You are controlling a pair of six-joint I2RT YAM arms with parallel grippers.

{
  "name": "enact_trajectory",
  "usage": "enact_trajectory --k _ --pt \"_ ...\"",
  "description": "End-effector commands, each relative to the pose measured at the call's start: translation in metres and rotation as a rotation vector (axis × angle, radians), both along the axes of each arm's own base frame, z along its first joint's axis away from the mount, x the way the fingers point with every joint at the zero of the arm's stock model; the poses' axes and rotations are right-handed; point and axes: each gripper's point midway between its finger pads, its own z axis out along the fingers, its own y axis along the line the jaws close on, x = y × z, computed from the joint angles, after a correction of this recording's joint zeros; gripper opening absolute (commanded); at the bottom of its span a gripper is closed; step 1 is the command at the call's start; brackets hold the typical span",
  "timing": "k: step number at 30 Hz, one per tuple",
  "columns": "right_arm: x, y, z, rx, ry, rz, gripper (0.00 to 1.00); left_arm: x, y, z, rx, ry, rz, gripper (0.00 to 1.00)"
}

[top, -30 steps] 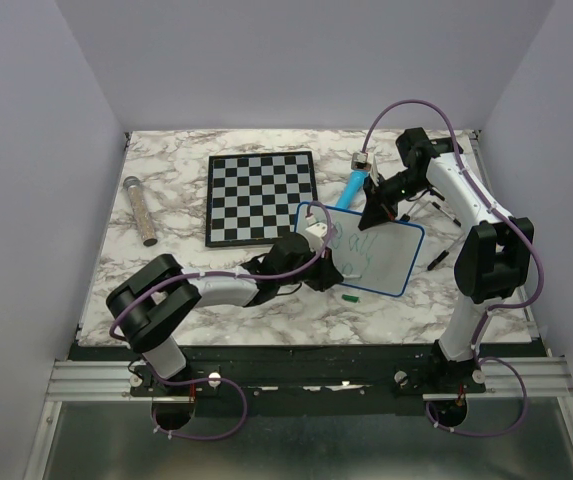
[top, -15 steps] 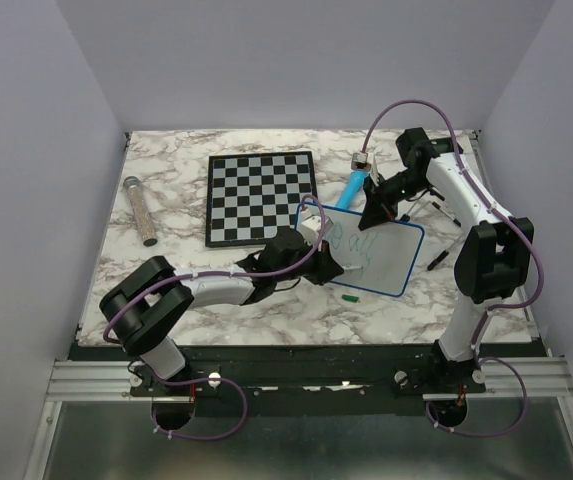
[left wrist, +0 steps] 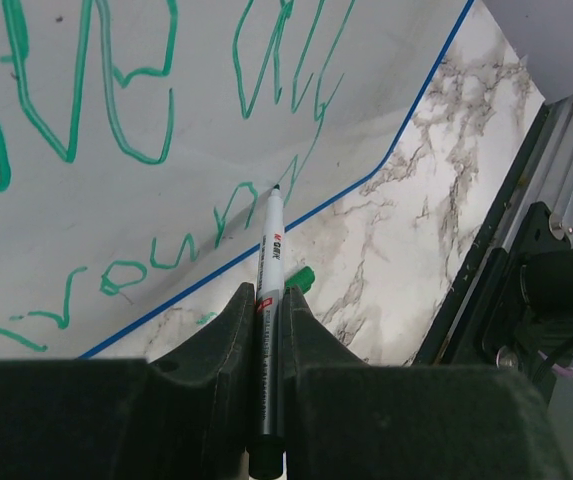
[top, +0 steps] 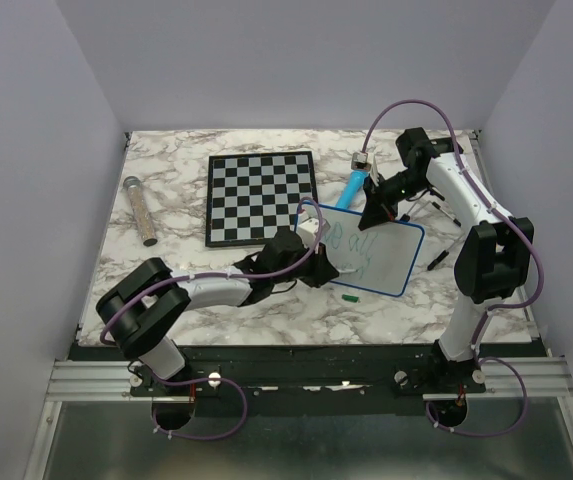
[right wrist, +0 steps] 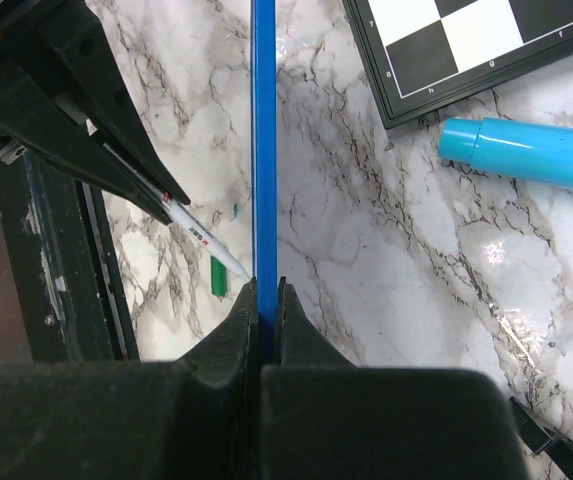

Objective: Write a sentence on the whiteboard

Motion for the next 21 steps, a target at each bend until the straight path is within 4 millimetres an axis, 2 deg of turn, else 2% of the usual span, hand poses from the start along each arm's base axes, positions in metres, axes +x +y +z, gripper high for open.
enact_trajectory --k 1,12,21 --pt "-0.003 0.002 -0.001 0.011 0.017 0.015 0.00 0.002 0.015 -0.008 0.040 -0.005 0.038 0.00" --pt "-0.004 0.003 -0.001 0.013 0.018 0.016 0.01 -0.008 0.005 -0.021 0.049 0.042 -0.032 0.00" --pt "-0.004 0.003 -0.001 0.013 0.019 0.017 0.00 -0.006 -0.006 -0.015 0.018 0.046 -0.059 0.00"
